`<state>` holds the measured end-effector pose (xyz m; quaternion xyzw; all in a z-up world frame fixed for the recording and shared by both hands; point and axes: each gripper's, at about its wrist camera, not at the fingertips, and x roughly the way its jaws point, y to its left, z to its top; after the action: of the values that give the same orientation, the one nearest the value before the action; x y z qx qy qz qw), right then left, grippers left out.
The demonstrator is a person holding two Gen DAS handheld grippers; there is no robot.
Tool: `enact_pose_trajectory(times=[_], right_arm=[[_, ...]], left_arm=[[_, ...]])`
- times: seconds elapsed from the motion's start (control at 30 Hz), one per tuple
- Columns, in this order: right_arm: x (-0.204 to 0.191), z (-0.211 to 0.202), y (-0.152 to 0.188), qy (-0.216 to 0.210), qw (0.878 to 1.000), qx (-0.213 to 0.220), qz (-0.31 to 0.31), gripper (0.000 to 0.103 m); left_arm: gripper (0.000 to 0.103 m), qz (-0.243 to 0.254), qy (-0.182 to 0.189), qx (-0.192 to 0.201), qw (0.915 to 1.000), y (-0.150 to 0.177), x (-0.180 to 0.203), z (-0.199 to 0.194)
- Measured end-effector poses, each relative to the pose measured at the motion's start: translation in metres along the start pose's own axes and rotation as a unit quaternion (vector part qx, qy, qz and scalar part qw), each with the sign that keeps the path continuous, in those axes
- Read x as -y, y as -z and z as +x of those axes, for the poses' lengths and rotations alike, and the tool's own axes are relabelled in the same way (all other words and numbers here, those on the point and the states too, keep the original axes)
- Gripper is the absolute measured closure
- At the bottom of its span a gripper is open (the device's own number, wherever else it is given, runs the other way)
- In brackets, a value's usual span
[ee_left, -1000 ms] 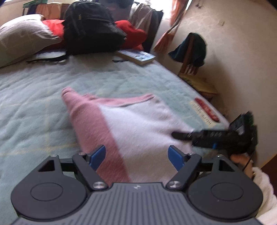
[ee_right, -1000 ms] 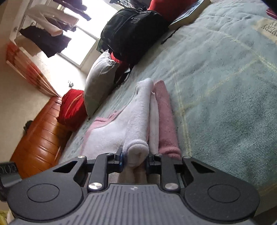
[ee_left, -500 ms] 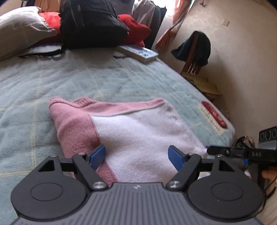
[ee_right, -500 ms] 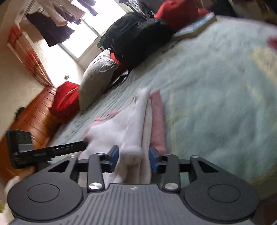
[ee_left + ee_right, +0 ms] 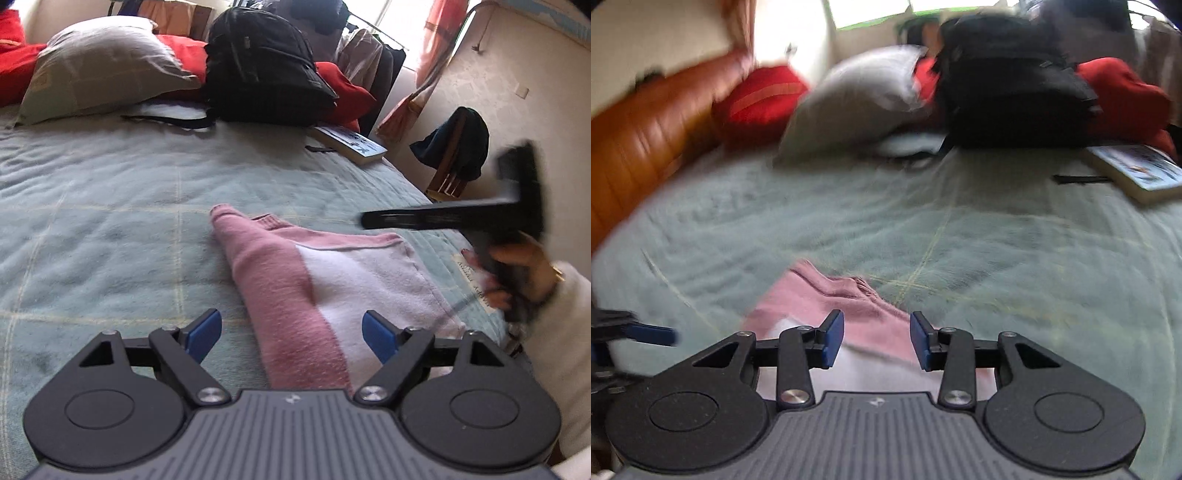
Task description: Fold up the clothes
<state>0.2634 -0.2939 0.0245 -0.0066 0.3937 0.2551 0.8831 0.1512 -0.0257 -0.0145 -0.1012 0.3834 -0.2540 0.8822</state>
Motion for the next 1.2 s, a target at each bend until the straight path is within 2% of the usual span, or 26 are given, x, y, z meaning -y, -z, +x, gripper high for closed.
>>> enact_pose_trajectory(times=[0.13, 0.27, 0.3, 0.33, 0.43, 0.53, 0.7, 0.87, 0.93, 1.0, 1.07, 1.13, 1.2], right_arm=[[0.005, 0.045, -0.01, -0.007, 0.998, -0.057, -0.021, 0.058], [-0.004, 0.054, -0.003, -0.02, 0.995, -0.075, -0.058, 0.059], [-0.007, 0.055, -0.002, -0.013, 0.995, -0.079, -0.067, 0.08], [-0.01, 0.055, 0.0, -0.003, 0.994, -0.079, -0.076, 0.097], [-0.014, 0.047, 0.001, 0.025, 0.994, -0.059, -0.094, 0.097], [-0.009, 0.044, -0.001, 0.041, 0.995, -0.047, -0.08, 0.097], [-0.008, 0.016, -0.002, 0.017, 0.998, -0.022, -0.06, 0.095], [-0.021, -0.034, 0.024, 0.016, 0.997, -0.001, -0.081, 0.084], [-0.022, -0.044, 0.043, 0.02, 0.995, -0.005, -0.096, 0.078], [-0.015, -0.042, 0.062, 0.037, 0.995, -0.017, -0.095, 0.078], [-0.001, -0.039, 0.081, 0.039, 0.996, -0.013, -0.084, 0.08], [0.015, -0.04, 0.091, 0.018, 0.999, 0.01, -0.05, 0.081], [0.022, -0.042, 0.093, 0.011, 0.999, 0.023, -0.027, 0.082]], left_arm=[[0.02, 0.004, 0.003, -0.006, 1.0, 0.001, -0.007, -0.001], [0.02, 0.008, 0.008, -0.012, 0.9999, 0.002, -0.012, 0.004], [0.02, 0.007, 0.009, -0.013, 0.9998, 0.002, -0.012, 0.006], [0.02, 0.008, 0.01, -0.014, 0.9998, 0.002, -0.013, 0.007], [0.02, 0.008, 0.014, -0.018, 0.9997, 0.002, -0.013, 0.012], [0.02, 0.008, 0.02, -0.021, 0.9996, 0.0, -0.012, 0.017], [0.02, 0.029, 0.027, -0.022, 0.999, -0.007, -0.003, 0.017], [0.02, 0.059, 0.058, -0.019, 0.9964, -0.025, 0.014, 0.023], [0.02, 0.069, 0.074, -0.026, 0.9945, -0.03, 0.021, 0.038], [0.02, 0.077, 0.085, -0.036, 0.9928, -0.033, 0.027, 0.057], [0.02, 0.078, 0.08, -0.053, 0.9923, -0.032, 0.028, 0.082], [0.02, 0.082, 0.07, -0.065, 0.9921, -0.03, 0.029, 0.102], [0.02, 0.112, 0.05, -0.07, 0.99, -0.029, 0.038, 0.113]])
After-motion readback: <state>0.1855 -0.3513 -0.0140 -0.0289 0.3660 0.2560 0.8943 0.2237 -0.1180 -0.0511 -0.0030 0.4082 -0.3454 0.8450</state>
